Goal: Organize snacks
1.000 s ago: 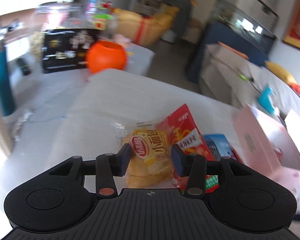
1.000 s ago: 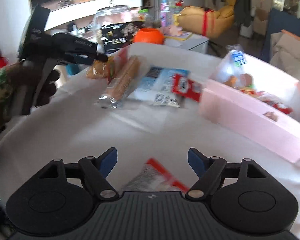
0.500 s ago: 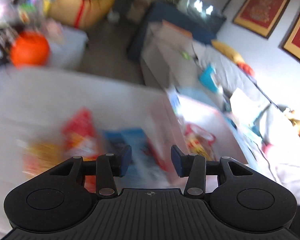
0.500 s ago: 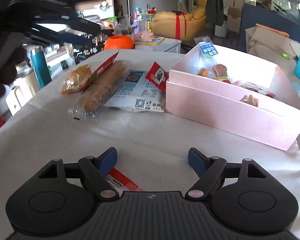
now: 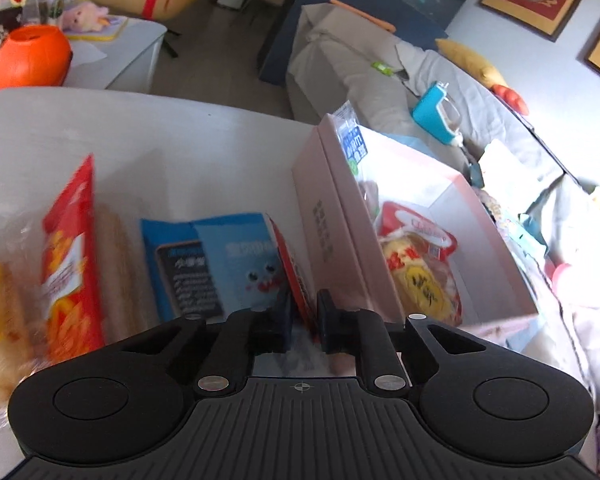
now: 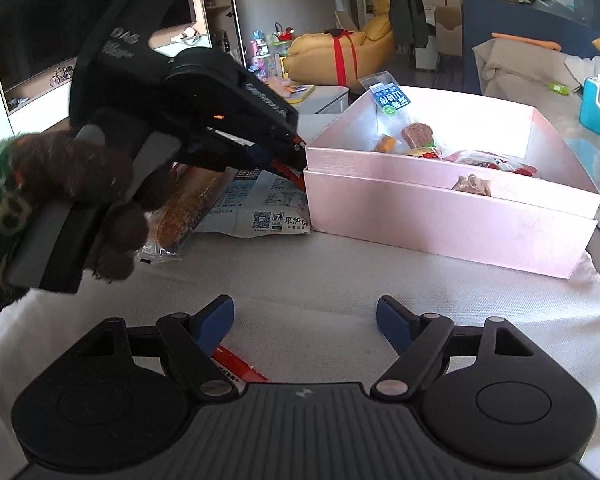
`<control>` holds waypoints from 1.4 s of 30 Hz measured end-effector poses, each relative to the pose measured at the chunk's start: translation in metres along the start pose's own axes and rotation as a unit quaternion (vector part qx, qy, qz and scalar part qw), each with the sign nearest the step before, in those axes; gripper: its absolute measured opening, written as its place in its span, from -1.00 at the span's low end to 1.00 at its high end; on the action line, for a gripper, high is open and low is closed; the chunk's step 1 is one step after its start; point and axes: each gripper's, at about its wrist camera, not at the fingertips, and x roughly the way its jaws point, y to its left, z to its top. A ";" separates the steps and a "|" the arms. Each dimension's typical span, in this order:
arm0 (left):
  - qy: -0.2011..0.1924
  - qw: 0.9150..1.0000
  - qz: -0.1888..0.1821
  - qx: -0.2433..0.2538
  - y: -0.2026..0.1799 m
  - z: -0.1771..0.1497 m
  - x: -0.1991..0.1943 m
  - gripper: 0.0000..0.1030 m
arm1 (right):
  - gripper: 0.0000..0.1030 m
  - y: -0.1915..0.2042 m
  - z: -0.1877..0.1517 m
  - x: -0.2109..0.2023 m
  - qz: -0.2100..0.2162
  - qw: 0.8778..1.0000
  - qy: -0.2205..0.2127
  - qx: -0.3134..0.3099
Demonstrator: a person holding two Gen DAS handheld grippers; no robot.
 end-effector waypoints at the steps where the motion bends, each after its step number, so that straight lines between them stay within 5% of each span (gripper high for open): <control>1: -0.001 1.000 -0.001 0.006 0.000 -0.005 -0.007 -0.69 | 0.54 0.000 0.000 0.000 0.000 1.000 0.000 0.000; 15: -0.013 0.999 -0.032 -0.020 0.013 -0.094 -0.106 -0.65 | 0.54 0.006 0.001 -0.004 0.017 1.000 -0.004 -0.014; 21: -0.037 0.999 0.015 -0.020 0.027 -0.113 -0.145 -0.60 | 0.54 0.022 0.020 -0.006 0.072 0.997 0.015 -0.009; 26: -0.077 0.994 0.050 -0.053 0.051 -0.114 -0.172 -0.61 | 0.59 0.063 0.033 0.007 0.064 0.993 0.025 -0.096; 31: -0.070 0.994 0.055 -0.066 0.058 -0.116 -0.170 -0.61 | 0.59 0.080 0.046 0.045 0.075 0.992 0.064 -0.074; 36: -0.058 0.996 0.050 -0.053 0.053 -0.123 -0.167 -0.61 | 0.51 0.082 0.043 0.056 0.031 0.989 0.076 -0.125; 42: -0.030 0.999 0.023 -0.005 0.024 -0.126 -0.155 -0.61 | 0.39 0.040 0.033 0.026 -0.024 0.990 0.068 -0.122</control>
